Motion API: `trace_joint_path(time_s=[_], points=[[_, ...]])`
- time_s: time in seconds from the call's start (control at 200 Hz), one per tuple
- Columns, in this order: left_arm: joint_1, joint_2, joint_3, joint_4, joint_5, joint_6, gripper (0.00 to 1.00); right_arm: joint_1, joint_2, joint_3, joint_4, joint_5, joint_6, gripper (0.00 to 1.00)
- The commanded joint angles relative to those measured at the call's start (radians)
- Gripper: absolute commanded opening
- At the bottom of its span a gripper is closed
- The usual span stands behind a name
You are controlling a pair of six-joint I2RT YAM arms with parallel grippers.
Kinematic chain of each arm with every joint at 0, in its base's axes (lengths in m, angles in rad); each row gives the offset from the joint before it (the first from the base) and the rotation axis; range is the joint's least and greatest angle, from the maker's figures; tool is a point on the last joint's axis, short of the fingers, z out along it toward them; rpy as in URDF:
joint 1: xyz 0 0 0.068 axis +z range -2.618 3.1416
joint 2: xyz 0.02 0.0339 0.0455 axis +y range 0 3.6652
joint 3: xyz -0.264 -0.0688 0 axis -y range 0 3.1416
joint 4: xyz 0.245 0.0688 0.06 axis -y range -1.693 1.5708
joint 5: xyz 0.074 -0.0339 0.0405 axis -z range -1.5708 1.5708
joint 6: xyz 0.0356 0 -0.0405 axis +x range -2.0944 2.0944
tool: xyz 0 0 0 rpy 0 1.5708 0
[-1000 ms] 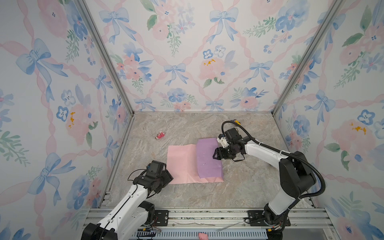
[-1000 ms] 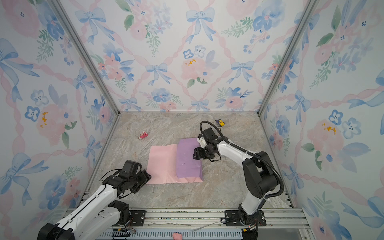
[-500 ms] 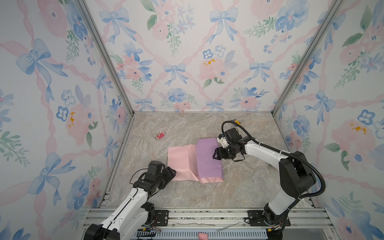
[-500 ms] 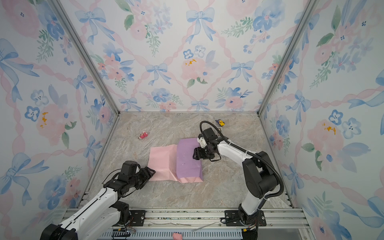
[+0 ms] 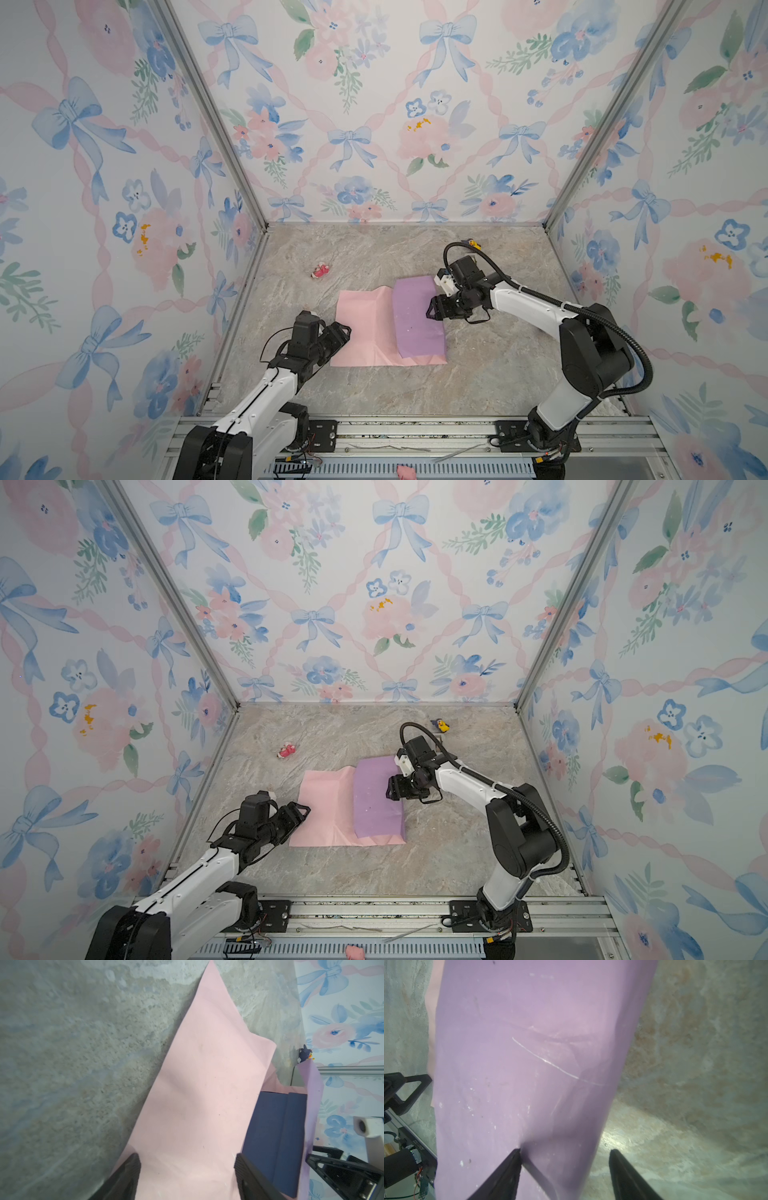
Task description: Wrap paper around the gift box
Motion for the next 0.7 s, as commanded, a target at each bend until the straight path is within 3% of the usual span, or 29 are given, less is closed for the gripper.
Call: trace_joint_path(time_s=[0.0,0.135,0.255,0.5,0.695], points=[[0.004,0.013,0.084,-0.109,-0.045,0.070,0.74,0.013,-0.010,-0.029,-0.065,0.034,-0.020,0.69],[0.002,-0.042,0.160,-0.339,-0.161,0.057,0.73,0.013,-0.011,-0.033,-0.063,0.034,-0.015,0.69],[0.002,-0.083,0.163,-0.447,-0.178,0.017,0.71,0.013,-0.011,-0.032,-0.067,0.039,-0.018,0.69],[0.002,-0.138,0.092,-0.519,-0.150,-0.062,0.60,0.013,-0.012,-0.027,-0.072,0.038,-0.021,0.69],[0.002,-0.133,0.065,-0.524,-0.121,-0.087,0.58,0.014,-0.019,-0.034,-0.069,0.038,-0.021,0.69]])
